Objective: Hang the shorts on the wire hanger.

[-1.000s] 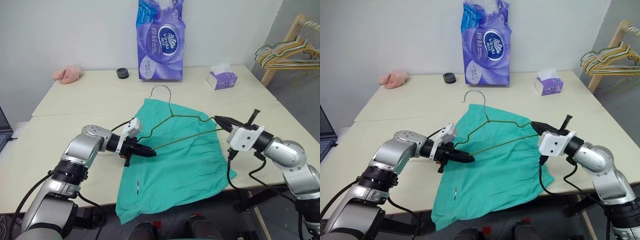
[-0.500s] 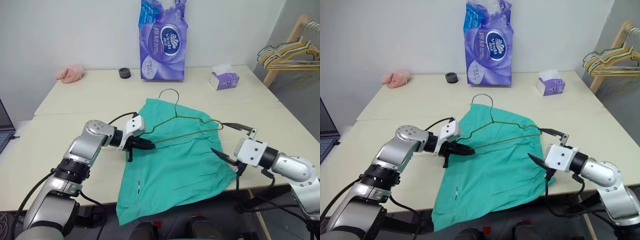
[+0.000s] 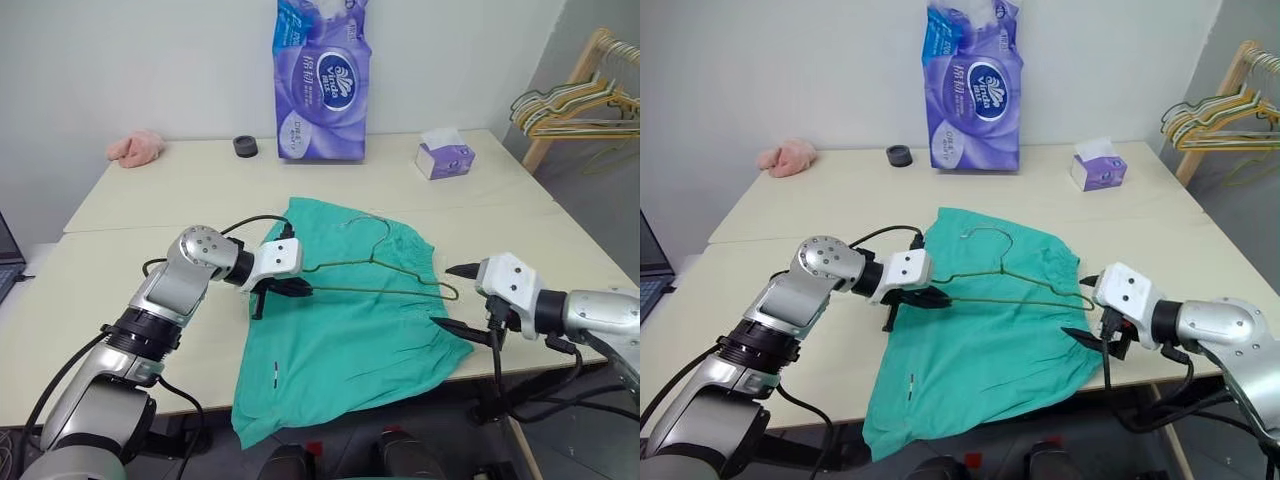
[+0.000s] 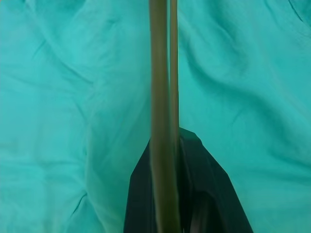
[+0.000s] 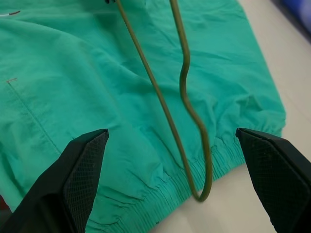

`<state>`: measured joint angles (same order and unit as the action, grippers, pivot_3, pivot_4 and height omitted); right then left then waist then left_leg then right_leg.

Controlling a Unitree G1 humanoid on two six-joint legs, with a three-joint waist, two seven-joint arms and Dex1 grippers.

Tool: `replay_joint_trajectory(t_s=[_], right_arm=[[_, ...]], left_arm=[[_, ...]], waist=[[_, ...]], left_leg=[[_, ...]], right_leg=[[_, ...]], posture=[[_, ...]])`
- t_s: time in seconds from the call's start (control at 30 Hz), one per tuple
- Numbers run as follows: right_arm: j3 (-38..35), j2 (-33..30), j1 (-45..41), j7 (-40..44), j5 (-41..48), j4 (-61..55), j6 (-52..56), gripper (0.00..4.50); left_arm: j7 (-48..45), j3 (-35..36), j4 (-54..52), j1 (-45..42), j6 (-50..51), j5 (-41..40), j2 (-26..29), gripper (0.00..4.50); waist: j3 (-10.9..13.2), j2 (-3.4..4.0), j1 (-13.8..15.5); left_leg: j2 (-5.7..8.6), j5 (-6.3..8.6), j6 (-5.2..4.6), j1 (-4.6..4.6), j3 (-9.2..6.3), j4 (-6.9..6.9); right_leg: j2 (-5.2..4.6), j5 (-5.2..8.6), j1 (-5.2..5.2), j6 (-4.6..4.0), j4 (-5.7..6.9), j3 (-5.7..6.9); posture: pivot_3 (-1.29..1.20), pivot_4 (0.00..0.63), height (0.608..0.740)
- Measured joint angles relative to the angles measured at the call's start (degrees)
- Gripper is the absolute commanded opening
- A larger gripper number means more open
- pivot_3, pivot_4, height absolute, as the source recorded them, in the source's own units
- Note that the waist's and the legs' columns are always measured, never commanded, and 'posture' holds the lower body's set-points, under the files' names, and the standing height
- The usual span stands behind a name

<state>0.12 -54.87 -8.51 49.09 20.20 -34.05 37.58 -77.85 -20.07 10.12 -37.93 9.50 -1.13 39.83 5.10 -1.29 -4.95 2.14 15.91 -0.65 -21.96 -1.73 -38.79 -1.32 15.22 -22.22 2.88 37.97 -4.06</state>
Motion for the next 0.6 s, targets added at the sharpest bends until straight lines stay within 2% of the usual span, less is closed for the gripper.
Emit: replay_joint_trajectory(t_s=[0.23, 0.43, 0.53, 0.6], right_arm=[[10.09, -0.03, -6.61, 1.77, -4.0, 5.55, 2.85, 4.48], [13.96, -0.15, -10.63, 3.32, -5.51, 7.85, 6.33, 4.48], [15.01, -0.12, -11.91, 3.85, -5.6, 7.93, 7.92, 3.92], [16.02, -0.12, -13.07, 4.35, -5.77, 7.94, 9.05, 3.33]], left_arm=[[-0.3, -0.57, -1.87, 0.09, -0.19, 0.81, -0.26, 0.0], [-0.29, -0.6, -2.82, 0.09, -0.78, 1.4, -0.49, 0.0], [-0.24, -0.6, -2.91, 0.09, -1.17, 1.63, -0.57, 0.0], [-0.17, -0.62, -3.07, 0.09, -1.39, 2.12, -0.68, 0.0]], waist=[[0.01, 0.01, 0.0], [0.01, 0.01, 0.01], [0.01, 0.02, 0.01], [0.01, 0.01, -0.01]], left_leg=[[0.0, 0.0, 0.0, -0.03, 0.01, 0.0], [0.0, 0.0, 0.0, -0.03, 0.0, 0.0], [0.0, 0.0, 0.0, -0.04, -0.02, 0.0], [0.0, 0.0, 0.0, -0.04, -0.02, 0.0]], right_leg=[[-0.01, 0.0, -0.04, 0.0, 0.01, -0.01], [-0.02, -0.01, -0.04, -0.01, 0.02, 0.02], [-0.03, -0.01, -0.05, -0.01, 0.02, 0.04], [-0.04, -0.01, -0.05, -0.01, 0.02, 0.05]], posture=[[-0.14, 0.069, 0.74], [-0.14, 0.063, 0.74], [-0.14, 0.061, 0.74], [-0.14, 0.06, 0.74]])
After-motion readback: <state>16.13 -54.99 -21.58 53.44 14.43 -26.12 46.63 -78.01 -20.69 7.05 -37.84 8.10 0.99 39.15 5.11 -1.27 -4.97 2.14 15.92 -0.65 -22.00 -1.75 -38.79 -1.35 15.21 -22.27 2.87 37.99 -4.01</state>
